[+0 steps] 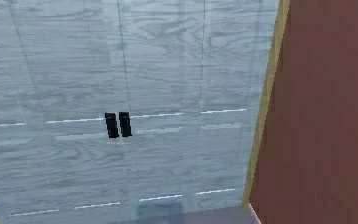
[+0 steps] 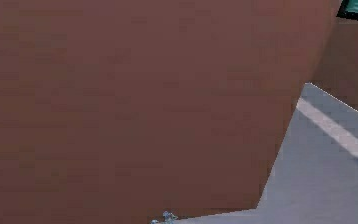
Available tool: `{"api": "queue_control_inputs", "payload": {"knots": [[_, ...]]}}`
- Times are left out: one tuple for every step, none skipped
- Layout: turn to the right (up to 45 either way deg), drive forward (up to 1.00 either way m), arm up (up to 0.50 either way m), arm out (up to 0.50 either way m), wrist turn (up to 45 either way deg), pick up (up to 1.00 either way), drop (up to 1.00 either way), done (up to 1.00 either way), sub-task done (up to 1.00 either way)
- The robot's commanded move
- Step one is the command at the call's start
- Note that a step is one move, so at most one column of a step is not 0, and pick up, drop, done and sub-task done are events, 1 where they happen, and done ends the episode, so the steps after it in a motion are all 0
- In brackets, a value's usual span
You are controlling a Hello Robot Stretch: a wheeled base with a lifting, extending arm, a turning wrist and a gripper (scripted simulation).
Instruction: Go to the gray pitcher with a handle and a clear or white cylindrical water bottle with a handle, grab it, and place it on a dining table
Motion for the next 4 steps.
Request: {"api": "queue_control_inputs", "payload": {"knots": [[45.0, 0.0, 0.0, 0.0, 0.0, 0.0, 0.0, 0.0, 0.0], [45.0, 0.0, 0.0, 0.0, 0.0, 0.0, 0.0, 0.0, 0.0], [45.0, 0.0, 0.0, 0.0, 0.0, 0.0, 0.0, 0.0, 0.0], [3.0, 0.0, 0.0, 0.0, 0.0, 0.0, 0.0, 0.0, 0.0]]}}
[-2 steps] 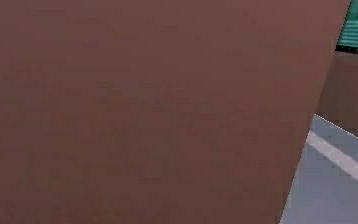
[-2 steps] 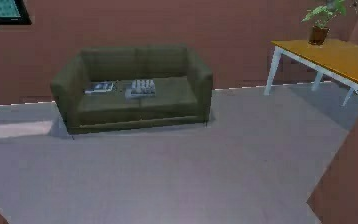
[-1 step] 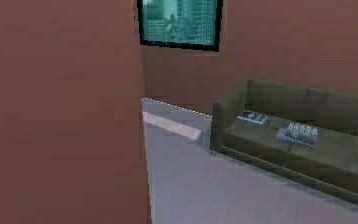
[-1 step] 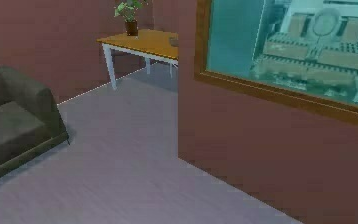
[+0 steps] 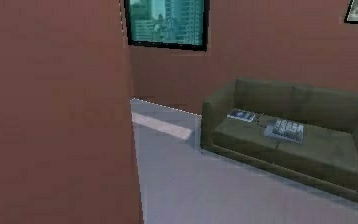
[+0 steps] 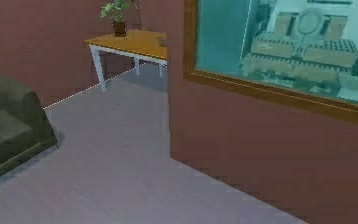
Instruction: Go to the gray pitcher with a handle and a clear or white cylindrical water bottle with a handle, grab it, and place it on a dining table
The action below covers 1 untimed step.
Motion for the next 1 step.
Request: {"api": "queue_control_inputs", "payload": {"knots": [[0.0, 0.85, 0.0, 0.0, 0.0, 0.0, 0.0, 0.0, 0.0]]}}
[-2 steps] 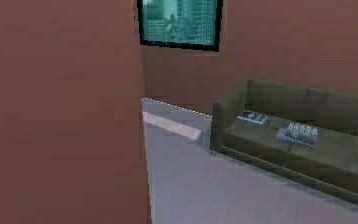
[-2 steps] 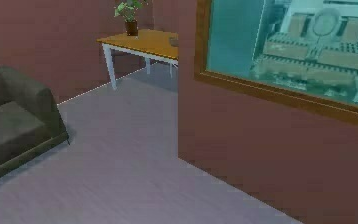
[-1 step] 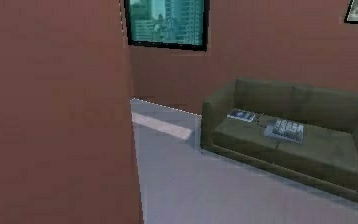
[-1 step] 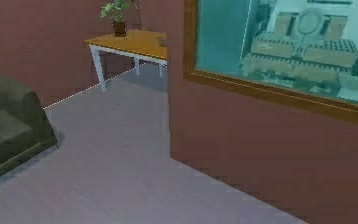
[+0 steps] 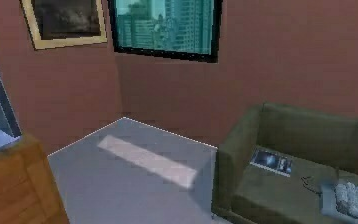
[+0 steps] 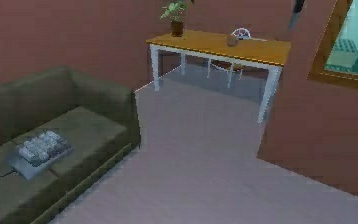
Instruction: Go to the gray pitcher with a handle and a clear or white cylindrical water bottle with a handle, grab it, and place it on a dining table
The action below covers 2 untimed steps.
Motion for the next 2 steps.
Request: {"api": "queue_control_inputs", "payload": {"knots": [[45.0, 0.0, 0.0, 0.0, 0.0, 0.0, 0.0, 0.0, 0.0], [45.0, 0.0, 0.0, 0.0, 0.0, 0.0, 0.0, 0.0, 0.0]]}}
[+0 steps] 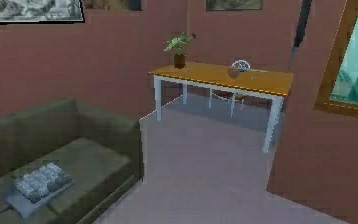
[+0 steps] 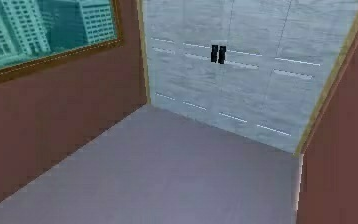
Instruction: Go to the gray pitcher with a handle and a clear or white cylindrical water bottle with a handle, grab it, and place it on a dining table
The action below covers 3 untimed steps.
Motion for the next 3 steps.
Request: {"api": "queue_control_inputs", "payload": {"knots": [[45.0, 0.0, 0.0, 0.0, 0.0, 0.0, 0.0, 0.0, 0.0], [6.0, 0.0, 0.0, 0.0, 0.0, 0.0, 0.0, 0.0, 0.0], [-18.0, 0.0, 0.0, 0.0, 0.0, 0.0, 0.0, 0.0, 0.0]]}}
